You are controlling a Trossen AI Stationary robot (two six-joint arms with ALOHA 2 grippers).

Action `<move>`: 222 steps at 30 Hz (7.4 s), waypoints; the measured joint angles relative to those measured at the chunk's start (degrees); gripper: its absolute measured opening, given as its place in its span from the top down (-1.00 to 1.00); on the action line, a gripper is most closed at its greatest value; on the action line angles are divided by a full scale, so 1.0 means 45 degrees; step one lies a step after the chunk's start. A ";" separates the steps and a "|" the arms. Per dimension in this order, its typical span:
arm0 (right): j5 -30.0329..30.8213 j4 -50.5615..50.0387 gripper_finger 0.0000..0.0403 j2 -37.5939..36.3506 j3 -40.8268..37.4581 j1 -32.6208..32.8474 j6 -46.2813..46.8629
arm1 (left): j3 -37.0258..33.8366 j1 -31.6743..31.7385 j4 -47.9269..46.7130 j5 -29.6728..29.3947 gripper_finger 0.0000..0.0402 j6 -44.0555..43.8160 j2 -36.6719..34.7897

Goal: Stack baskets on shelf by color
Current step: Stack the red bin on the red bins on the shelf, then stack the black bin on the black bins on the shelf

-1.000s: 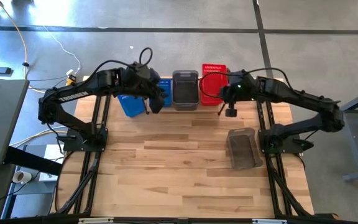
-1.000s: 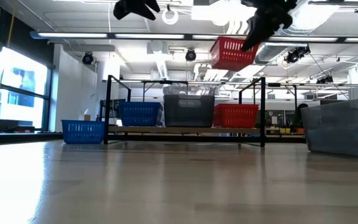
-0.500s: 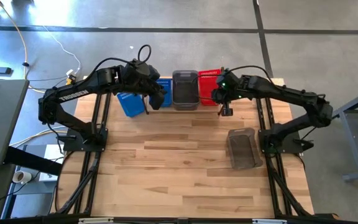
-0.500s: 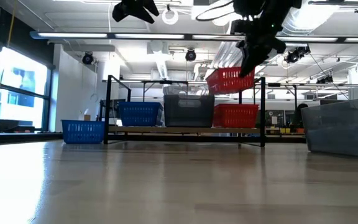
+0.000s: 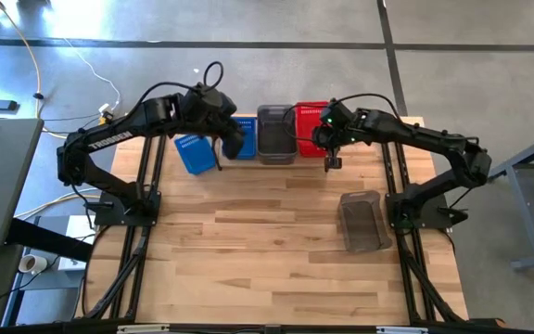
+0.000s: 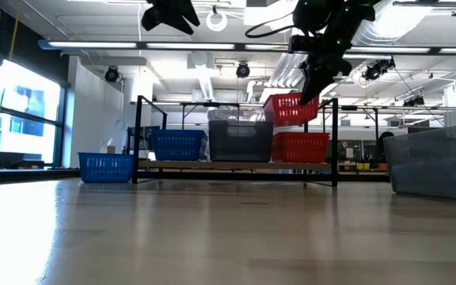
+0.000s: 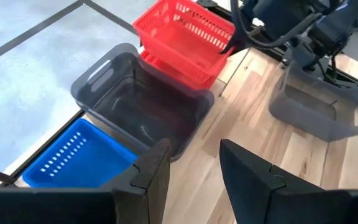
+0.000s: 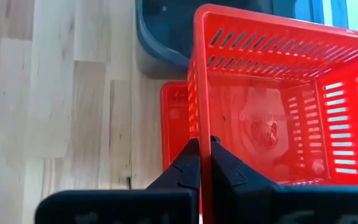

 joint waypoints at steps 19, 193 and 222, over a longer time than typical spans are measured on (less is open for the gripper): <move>-0.0055 0.2193 1.00 -0.0126 -0.1867 -0.0411 0.0138 | 0.0000 0.0312 0.0005 0.0046 0.36 -0.0005 0.0000; -0.1507 -0.1095 0.34 -0.2011 -0.6488 1.5778 1.8675 | -0.4512 -0.5046 -0.2011 -0.0408 0.36 -0.4347 -0.2710; 0.0791 -0.1487 1.00 -0.2005 -0.2350 1.5176 1.8919 | -0.4512 -0.5031 -0.2006 -0.0921 0.36 -0.3963 -0.2710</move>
